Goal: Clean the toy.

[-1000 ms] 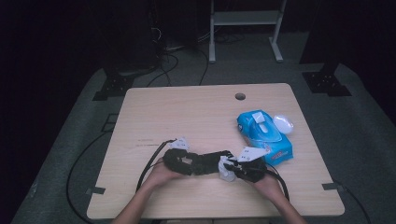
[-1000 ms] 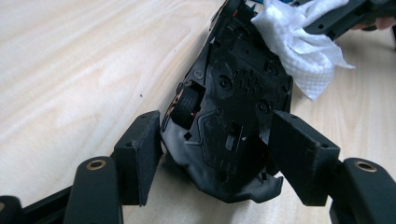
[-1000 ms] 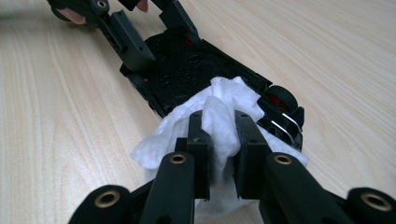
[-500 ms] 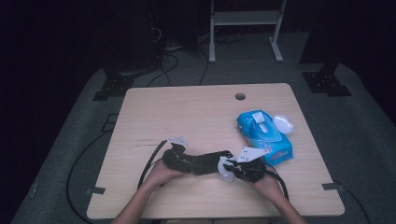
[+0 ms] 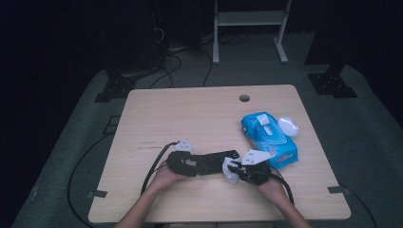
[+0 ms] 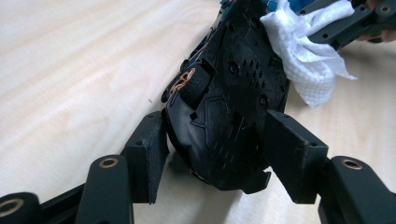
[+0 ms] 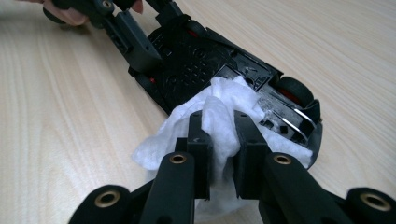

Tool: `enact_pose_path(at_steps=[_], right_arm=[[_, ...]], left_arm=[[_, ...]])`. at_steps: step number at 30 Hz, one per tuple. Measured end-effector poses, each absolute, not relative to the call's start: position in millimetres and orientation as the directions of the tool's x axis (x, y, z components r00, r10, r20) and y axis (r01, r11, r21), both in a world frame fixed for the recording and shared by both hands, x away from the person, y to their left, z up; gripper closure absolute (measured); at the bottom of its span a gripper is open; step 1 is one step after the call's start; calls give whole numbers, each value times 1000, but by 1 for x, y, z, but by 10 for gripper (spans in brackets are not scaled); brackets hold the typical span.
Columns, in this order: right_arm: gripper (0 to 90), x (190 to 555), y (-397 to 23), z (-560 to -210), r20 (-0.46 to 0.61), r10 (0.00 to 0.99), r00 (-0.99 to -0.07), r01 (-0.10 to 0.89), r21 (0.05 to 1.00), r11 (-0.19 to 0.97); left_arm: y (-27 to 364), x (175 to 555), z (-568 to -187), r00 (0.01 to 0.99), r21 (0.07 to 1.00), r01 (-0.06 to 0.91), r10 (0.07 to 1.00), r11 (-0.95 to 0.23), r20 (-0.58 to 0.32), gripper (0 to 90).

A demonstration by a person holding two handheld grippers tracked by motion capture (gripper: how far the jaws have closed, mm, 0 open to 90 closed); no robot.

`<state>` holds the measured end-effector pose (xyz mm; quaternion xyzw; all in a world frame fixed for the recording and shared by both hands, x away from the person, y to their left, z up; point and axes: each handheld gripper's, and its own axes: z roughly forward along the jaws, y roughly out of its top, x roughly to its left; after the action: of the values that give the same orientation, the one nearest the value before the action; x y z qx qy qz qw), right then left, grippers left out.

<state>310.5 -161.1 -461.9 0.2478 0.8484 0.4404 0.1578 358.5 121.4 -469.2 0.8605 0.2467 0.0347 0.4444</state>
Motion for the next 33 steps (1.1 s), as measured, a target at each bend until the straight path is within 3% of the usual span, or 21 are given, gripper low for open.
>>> enact_pose_path(at_steps=[4,7,13,18,25,33], right_arm=[[785,312,-161,-463,-47,566,-823,290,823,489],[783,314,-162,-464,-52,574,-817,301,811,502],[782,317,-162,-466,-42,580,-813,316,806,501],[782,320,-161,-471,-36,582,-812,339,783,522],[782,318,-159,-470,-31,568,-823,340,774,535],[782,311,-147,-429,-43,536,-843,256,844,471]], left_arm=[[118,353,-467,889,803,310,455,-509,-54,417],[120,350,-463,891,832,261,454,-490,-12,534],[118,348,-463,892,829,234,452,-509,26,513],[115,344,-464,904,831,182,423,-526,70,624],[111,343,-466,911,823,160,402,-545,89,608],[105,340,-467,915,821,114,380,-559,132,629]])
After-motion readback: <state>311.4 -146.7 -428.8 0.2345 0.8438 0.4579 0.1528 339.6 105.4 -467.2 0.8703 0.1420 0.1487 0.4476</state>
